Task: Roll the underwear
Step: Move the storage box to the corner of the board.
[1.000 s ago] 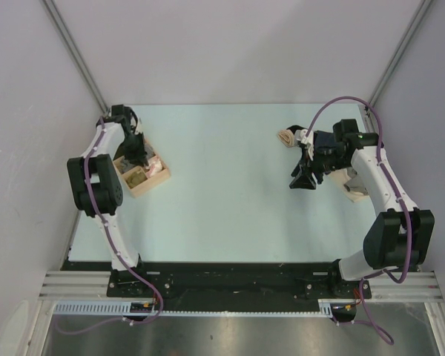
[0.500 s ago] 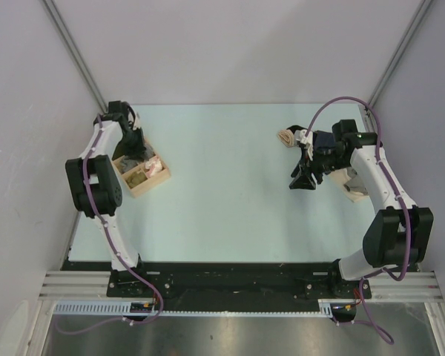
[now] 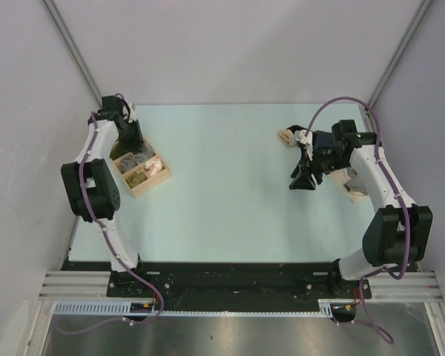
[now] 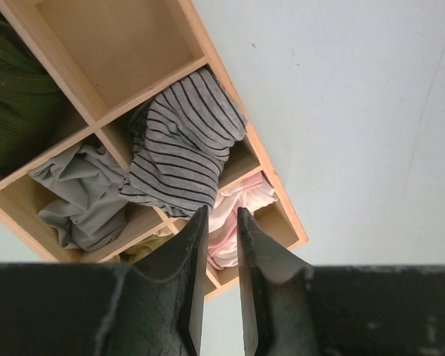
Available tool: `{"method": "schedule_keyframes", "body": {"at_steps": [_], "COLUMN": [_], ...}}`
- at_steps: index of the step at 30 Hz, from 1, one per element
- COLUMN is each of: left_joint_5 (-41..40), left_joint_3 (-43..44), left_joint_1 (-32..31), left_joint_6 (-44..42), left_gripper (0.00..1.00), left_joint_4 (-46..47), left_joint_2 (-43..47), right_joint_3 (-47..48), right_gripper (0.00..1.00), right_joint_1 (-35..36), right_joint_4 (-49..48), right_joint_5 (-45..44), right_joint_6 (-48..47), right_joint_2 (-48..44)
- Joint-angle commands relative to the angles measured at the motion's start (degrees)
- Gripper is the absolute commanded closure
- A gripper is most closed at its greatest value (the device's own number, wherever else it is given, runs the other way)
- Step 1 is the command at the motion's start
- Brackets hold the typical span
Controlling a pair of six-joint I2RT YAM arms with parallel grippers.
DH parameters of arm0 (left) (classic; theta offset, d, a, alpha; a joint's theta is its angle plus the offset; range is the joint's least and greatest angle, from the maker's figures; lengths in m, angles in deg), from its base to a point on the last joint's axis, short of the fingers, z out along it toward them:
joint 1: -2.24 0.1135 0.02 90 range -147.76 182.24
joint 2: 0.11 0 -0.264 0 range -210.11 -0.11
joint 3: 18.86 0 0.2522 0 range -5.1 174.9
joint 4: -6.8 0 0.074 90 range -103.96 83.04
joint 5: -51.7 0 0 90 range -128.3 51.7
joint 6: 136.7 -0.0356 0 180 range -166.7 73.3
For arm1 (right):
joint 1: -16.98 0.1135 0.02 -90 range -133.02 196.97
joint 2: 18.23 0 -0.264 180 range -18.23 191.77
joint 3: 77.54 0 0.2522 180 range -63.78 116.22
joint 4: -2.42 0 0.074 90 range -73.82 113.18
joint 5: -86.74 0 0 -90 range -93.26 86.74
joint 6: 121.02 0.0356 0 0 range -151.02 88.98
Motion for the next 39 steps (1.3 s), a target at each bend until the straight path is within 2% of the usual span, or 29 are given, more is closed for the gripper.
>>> {"method": "schedule_keyframes", "body": {"at_steps": [1, 5, 11, 14, 15, 16, 26, 39], "left_joint_5": [-2.5, -6.0, -6.3, -5.7, -6.2, -6.4, -9.2, -11.4], "left_joint_3": [3.4, 4.9, 5.0, 4.3, 4.2, 4.0, -0.8, -0.9], "left_joint_1": [0.5, 0.5, 0.5, 0.5, 0.5, 0.5, 0.5, 0.5], "left_joint_6": [-1.5, -2.5, -3.7, -4.1, -4.2, -4.2, -6.1, -6.4], "left_gripper": [0.75, 0.78, 0.83, 0.92, 0.99, 1.0, 0.99, 0.99], "left_joint_4": [-1.3, -3.2, -5.2, -5.8, -6.2, -7.0, -12.1, -15.0], "left_joint_2": [-0.6, -3.6, -7.6, -8.9, -9.1, -9.5, -13.4, -18.5], "right_joint_3": [0.7, 0.7, 0.7, 0.7, 0.7, 0.7, 0.7, 0.7], "right_gripper": [0.48, 0.47, 0.47, 0.47, 0.48, 0.47, 0.48, 0.47], "right_joint_1": [-0.1, 0.0, -0.1, 0.0, -0.1, 0.0, 0.0, -1.0], "right_joint_4": [0.5, 0.4, 0.3, 0.3, 0.2, 0.2, 0.1, 0.1], "right_joint_5": [1.4, 1.3, 1.1, 1.0, 1.0, 1.0, 0.9, 1.2], "right_joint_6": [-0.7, -0.7, -0.6, -0.6, -0.6, -0.6, -0.6, -0.6], "right_joint_2": [0.2, 0.3, 0.5, 0.7, 0.6, 0.6, 0.2, -0.7]}}
